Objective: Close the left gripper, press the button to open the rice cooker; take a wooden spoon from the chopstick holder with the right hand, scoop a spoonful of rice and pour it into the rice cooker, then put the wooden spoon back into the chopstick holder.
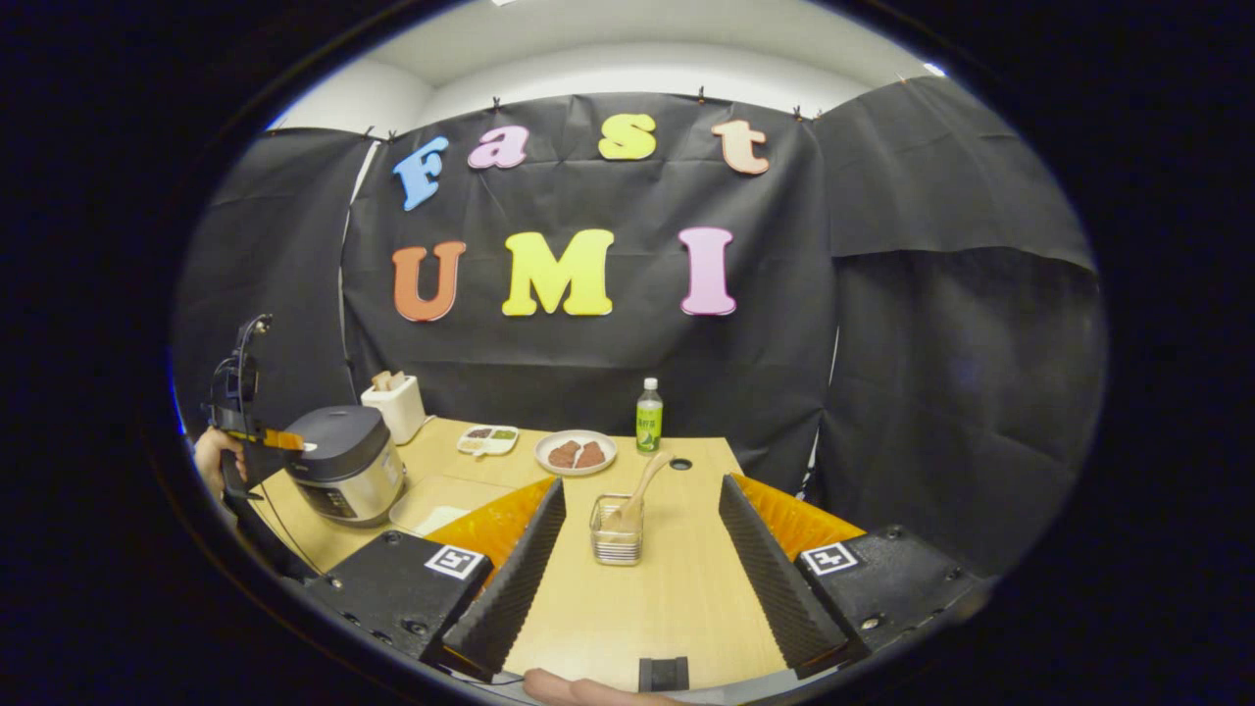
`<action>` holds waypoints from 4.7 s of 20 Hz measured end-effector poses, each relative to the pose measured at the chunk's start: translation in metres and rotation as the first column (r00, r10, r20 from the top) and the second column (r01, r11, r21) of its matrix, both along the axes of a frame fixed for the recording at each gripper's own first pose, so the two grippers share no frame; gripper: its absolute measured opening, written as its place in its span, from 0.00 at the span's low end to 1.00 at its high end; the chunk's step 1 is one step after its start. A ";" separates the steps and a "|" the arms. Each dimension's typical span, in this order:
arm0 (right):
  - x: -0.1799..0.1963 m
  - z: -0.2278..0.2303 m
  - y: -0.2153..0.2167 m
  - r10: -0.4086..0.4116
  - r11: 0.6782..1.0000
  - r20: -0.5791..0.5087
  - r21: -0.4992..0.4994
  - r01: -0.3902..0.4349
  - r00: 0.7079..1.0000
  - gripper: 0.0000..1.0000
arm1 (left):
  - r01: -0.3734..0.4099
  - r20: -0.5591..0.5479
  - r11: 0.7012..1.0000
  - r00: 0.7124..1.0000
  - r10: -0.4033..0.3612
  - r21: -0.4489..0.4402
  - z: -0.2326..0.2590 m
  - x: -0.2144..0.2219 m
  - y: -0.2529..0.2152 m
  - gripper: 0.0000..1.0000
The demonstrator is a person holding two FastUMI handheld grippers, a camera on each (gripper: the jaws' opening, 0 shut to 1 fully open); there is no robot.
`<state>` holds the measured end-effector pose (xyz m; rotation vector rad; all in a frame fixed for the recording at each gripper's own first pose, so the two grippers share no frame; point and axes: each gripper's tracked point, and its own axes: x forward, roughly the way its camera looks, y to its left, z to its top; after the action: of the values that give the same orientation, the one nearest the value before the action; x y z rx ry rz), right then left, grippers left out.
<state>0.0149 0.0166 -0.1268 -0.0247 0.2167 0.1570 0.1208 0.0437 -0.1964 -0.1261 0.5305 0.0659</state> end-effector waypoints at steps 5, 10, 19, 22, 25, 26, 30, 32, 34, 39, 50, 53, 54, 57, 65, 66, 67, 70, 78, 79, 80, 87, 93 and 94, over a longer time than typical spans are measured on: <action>-0.007 0.008 -0.005 -0.016 0.997 0.041 -0.078 0.019 0.999 0.92 | -0.043 0.136 0.999 0.990 0.042 0.002 0.043 -0.019 0.000 0.01; -0.012 0.017 -0.004 -0.014 0.996 0.081 -0.085 0.020 0.997 0.92 | 0.001 0.265 0.999 0.964 -0.015 0.054 0.102 -0.061 -0.022 0.29; 0.026 0.014 -0.014 -0.077 0.997 0.104 0.015 0.076 0.992 0.97 | 0.040 0.404 0.994 0.911 -0.079 0.104 0.136 -0.130 -0.041 0.94; 0.050 0.012 -0.018 -0.107 0.992 0.129 0.075 0.098 0.986 0.98 | 0.114 0.396 0.989 0.907 -0.144 0.099 0.128 -0.153 -0.062 0.94; 0.081 -0.007 -0.018 -0.129 0.986 0.108 0.115 0.117 0.986 1.00 | 0.120 0.413 0.981 0.894 -0.175 0.155 0.125 -0.175 -0.064 0.94; 0.092 -0.014 -0.016 -0.126 0.986 0.096 0.123 0.114 0.987 1.00 | 0.116 0.433 0.977 0.882 -0.184 0.180 0.127 -0.183 -0.068 0.95; 0.141 -0.025 -0.019 -0.140 0.981 0.105 0.149 0.124 0.984 0.96 | 0.099 0.486 0.951 0.841 -0.237 0.292 0.132 -0.208 -0.076 0.95; 0.162 -0.040 -0.014 -0.128 0.981 0.077 0.157 0.115 0.989 0.96 | 0.087 0.511 0.948 0.826 -0.240 0.305 0.136 -0.220 -0.079 0.96; 0.183 -0.063 -0.012 -0.116 0.981 0.015 0.157 0.112 0.993 1.00 | 0.088 0.531 0.954 0.815 -0.234 0.285 0.139 -0.230 -0.083 0.95; 0.232 -0.115 0.007 -0.003 0.977 -0.120 0.213 0.028 0.993 0.99 | 0.102 0.580 0.959 0.778 -0.241 0.263 0.140 -0.249 -0.093 0.95; 0.300 -0.186 0.045 0.117 0.959 -0.273 0.279 -0.038 0.955 0.83 | 0.118 0.704 0.951 0.647 -0.293 0.287 0.175 -0.246 -0.099 0.96; 0.309 -0.194 0.050 0.123 0.959 -0.332 0.283 -0.026 0.935 0.38 | 0.102 0.687 0.958 0.677 -0.264 0.268 0.164 -0.238 -0.086 0.95; 0.310 -0.201 0.052 0.123 0.956 -0.349 0.293 -0.017 0.929 0.20 | 0.102 0.679 0.960 0.687 -0.258 0.262 0.159 -0.237 -0.085 0.95; 0.300 -0.188 0.053 0.126 0.943 -0.329 0.332 -0.010 0.936 0.17 | 0.099 0.654 0.966 0.719 -0.237 0.241 0.150 -0.237 -0.074 0.95; 0.251 -0.099 0.052 0.064 0.976 -0.143 0.216 -0.032 0.988 0.12 | 0.075 0.643 0.984 0.748 -0.163 0.162 0.142 -0.238 -0.045 0.96; 0.244 -0.091 0.055 0.052 0.982 -0.137 0.185 -0.026 0.989 0.12 | 0.068 0.651 0.987 0.745 -0.148 0.147 0.142 -0.239 -0.041 0.96; 0.235 -0.082 0.062 0.061 0.986 -0.127 0.161 -0.040 0.990 0.12 | 0.075 0.654 0.988 0.742 -0.147 0.137 0.139 -0.242 -0.040 0.96; 0.214 -0.056 0.085 0.079 0.990 -0.068 0.124 -0.070 0.995 0.12 | 0.069 0.641 0.991 0.757 -0.127 0.115 0.127 -0.248 -0.031 0.95; 0.175 -0.033 0.182 0.121 0.986 0.036 0.110 -0.124 0.992 0.08 | 0.054 0.607 0.990 0.785 -0.124 0.133 0.115 -0.251 -0.019 0.95; 0.169 -0.037 0.198 0.133 0.985 0.036 0.107 -0.136 0.991 0.08 | 0.054 0.601 0.990 0.789 -0.123 0.131 0.113 -0.251 -0.017 0.95; 0.165 -0.042 0.214 0.144 0.984 0.035 0.104 -0.147 0.989 0.08 | 0.053 0.594 0.990 0.796 -0.120 0.129 0.110 -0.248 -0.015 0.95; 0.157 -0.113 0.278 0.149 0.989 -0.017 0.006 -0.148 0.989 0.08 | 0.046 0.570 0.993 0.815 -0.103 0.113 0.102 -0.243 -0.009 0.95; 0.157 -0.152 0.278 0.084 0.989 -0.022 -0.122 -0.086 0.996 0.08 | 0.038 0.576 0.997 0.814 -0.074 0.074 0.100 -0.244 0.000 0.95; 0.156 -0.163 0.278 0.074 0.987 -0.045 -0.138 -0.079 0.996 0.08 | 0.037 0.570 0.997 0.818 -0.070 0.070 0.098 -0.241 0.000 0.95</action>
<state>0.1705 0.2947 -0.2895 -0.1697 0.2662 0.2188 -0.1203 0.0439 -0.0987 -0.0697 -0.0766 -0.0147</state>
